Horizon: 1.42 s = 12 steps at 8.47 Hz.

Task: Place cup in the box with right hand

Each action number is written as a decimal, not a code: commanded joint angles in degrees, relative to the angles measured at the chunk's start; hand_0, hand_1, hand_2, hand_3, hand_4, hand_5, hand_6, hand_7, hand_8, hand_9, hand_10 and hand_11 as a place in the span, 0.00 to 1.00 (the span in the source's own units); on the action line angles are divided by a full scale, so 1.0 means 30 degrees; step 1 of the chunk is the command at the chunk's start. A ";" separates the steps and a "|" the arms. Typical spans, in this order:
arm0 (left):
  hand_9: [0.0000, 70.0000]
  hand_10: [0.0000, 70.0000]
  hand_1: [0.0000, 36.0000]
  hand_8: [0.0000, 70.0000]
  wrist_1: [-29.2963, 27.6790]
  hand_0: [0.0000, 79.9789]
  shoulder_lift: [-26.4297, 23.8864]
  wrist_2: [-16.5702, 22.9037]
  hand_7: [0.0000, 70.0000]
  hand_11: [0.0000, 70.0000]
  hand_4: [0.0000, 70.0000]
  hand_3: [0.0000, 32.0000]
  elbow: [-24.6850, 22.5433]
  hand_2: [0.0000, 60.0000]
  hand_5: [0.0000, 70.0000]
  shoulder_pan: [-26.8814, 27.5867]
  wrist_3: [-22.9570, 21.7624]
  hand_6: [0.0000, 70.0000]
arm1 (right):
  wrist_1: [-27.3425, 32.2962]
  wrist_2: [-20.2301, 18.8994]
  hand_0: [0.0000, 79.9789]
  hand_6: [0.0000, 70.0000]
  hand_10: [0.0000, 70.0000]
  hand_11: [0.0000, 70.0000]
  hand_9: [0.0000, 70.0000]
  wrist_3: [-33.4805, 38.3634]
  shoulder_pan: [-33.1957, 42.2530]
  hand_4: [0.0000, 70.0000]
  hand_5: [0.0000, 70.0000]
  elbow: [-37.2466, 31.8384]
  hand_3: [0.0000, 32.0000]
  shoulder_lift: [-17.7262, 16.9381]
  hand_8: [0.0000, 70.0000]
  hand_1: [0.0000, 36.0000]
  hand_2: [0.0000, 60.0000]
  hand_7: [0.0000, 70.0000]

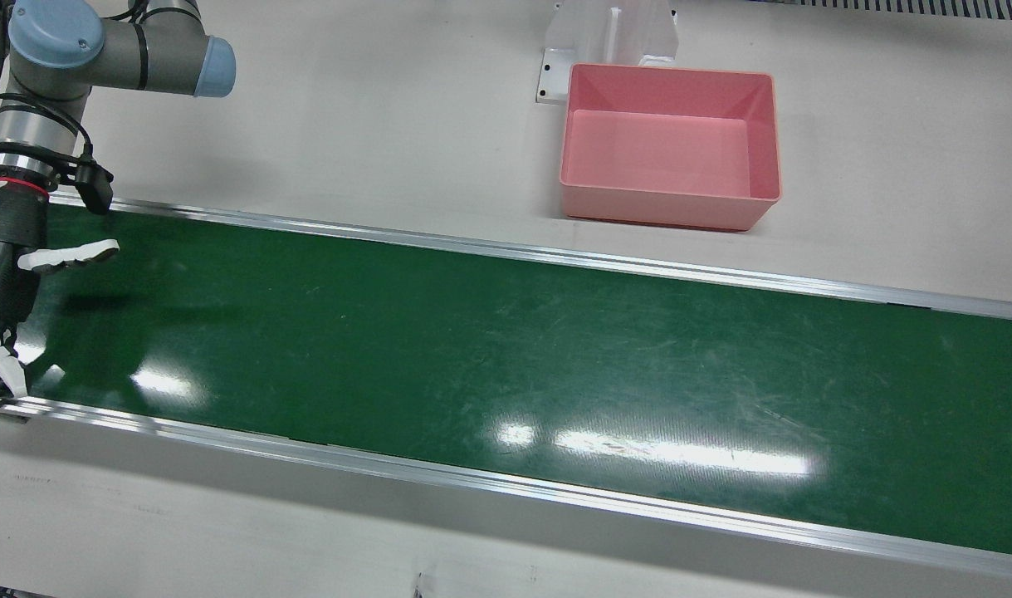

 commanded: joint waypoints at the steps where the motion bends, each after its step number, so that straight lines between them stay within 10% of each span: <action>1: 0.00 0.00 0.00 0.00 0.0000 0.00 0.0000 0.0000 0.00 0.00 0.00 0.00 0.0001 0.00 0.00 0.0000 0.0000 0.00 | 0.0000 0.0000 0.56 0.00 0.00 0.00 0.11 -0.0018 0.0000 0.21 0.01 0.0002 1.00 0.0029 0.02 0.00 0.00 0.33; 12: 0.00 0.00 0.00 0.00 0.0000 0.00 0.0000 0.0000 0.00 0.00 0.00 0.00 0.0001 0.00 0.00 0.0000 0.0000 0.00 | -0.0029 0.0000 0.55 0.00 0.00 0.00 0.12 -0.0341 -0.0322 0.19 0.01 0.0148 1.00 0.0000 0.03 0.00 0.00 0.33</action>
